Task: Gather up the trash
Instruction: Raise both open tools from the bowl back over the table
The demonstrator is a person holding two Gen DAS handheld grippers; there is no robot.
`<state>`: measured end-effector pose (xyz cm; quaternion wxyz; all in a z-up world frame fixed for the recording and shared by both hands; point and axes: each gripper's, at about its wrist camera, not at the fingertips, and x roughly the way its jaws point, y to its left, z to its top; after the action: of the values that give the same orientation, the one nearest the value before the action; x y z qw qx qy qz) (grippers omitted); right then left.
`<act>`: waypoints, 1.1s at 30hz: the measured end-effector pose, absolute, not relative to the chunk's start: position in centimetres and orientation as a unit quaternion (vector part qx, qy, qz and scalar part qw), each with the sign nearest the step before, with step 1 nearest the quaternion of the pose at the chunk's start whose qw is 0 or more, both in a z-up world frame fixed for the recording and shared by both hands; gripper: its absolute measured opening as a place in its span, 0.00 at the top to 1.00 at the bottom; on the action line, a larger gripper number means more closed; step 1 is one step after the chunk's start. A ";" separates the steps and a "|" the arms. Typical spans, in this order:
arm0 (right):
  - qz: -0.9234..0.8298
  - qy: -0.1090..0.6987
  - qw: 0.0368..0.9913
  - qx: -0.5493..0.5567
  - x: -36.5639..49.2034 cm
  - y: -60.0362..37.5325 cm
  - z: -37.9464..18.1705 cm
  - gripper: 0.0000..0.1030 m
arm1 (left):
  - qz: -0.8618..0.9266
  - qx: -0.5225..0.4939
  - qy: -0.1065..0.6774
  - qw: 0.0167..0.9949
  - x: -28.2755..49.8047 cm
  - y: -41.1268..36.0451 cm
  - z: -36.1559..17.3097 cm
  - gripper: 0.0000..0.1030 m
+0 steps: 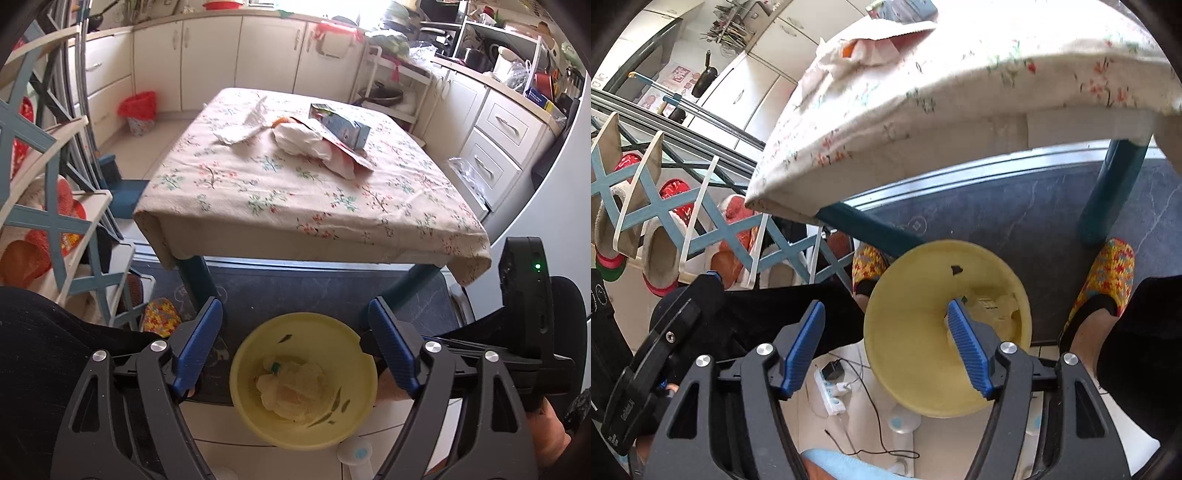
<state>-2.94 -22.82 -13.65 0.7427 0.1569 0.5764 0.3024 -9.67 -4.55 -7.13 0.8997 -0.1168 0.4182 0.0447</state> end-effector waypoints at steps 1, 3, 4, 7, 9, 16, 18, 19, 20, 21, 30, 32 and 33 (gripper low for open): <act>0.302 0.573 0.746 0.155 -3.0 -22.8 -13.5 0.34 | 0.047 -0.116 0.416 0.901 -9.7 -4.5 -7.1 0.24; 0.302 0.567 0.752 0.151 -3.0 -22.7 -13.2 0.34 | 0.051 -0.115 0.411 0.903 -9.7 -4.5 -7.0 0.22; 0.302 0.564 0.754 0.148 -3.0 -22.6 -13.1 0.34 | 0.052 -0.115 0.410 0.903 -9.8 -4.5 -7.0 0.22; 0.301 0.552 0.765 0.139 -3.2 -22.5 -12.6 0.34 | 0.056 -0.116 0.406 0.905 -9.9 -4.4 -6.9 0.20; 0.301 0.543 0.773 0.132 -3.3 -22.4 -12.2 0.34 | 0.059 -0.116 0.404 0.905 -9.9 -4.3 -6.8 0.19; 0.301 0.516 0.794 0.117 -3.6 -22.1 -11.2 0.34 | 0.063 -0.117 0.399 0.907 -9.7 -4.3 -6.7 0.18; 0.300 0.503 0.804 0.108 -3.6 -22.0 -10.6 0.34 | 0.063 -0.115 0.391 0.911 -9.3 -4.1 -6.3 0.18; 0.299 0.493 0.810 0.101 -3.6 -21.9 -10.2 0.34 | 0.065 -0.111 0.385 0.914 -9.0 -4.0 -6.0 0.18; 0.299 0.487 0.815 0.096 -3.6 -21.9 -9.9 0.34 | 0.069 -0.110 0.378 0.917 -8.7 -3.8 -5.6 0.17; 0.298 0.479 0.821 0.090 -3.6 -21.8 -9.6 0.33 | 0.072 -0.111 0.374 0.918 -8.4 -3.6 -5.4 0.17; 0.300 0.469 0.827 0.083 -2.6 -21.2 -9.5 0.31 | 0.085 -0.138 0.360 0.919 -6.2 -1.5 -4.7 0.17; 0.300 0.469 0.827 0.084 -2.4 -21.1 -9.4 0.31 | 0.086 -0.139 0.360 0.918 -5.7 -1.3 -4.6 0.17; 0.299 0.468 0.827 0.084 -2.2 -21.0 -9.3 0.31 | 0.088 -0.138 0.360 0.919 -5.5 -1.2 -4.5 0.17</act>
<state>-2.17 -21.03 -9.33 0.8271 0.0843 0.4681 0.2994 -5.47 -1.16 -4.54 0.9186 -0.1381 0.3598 0.0875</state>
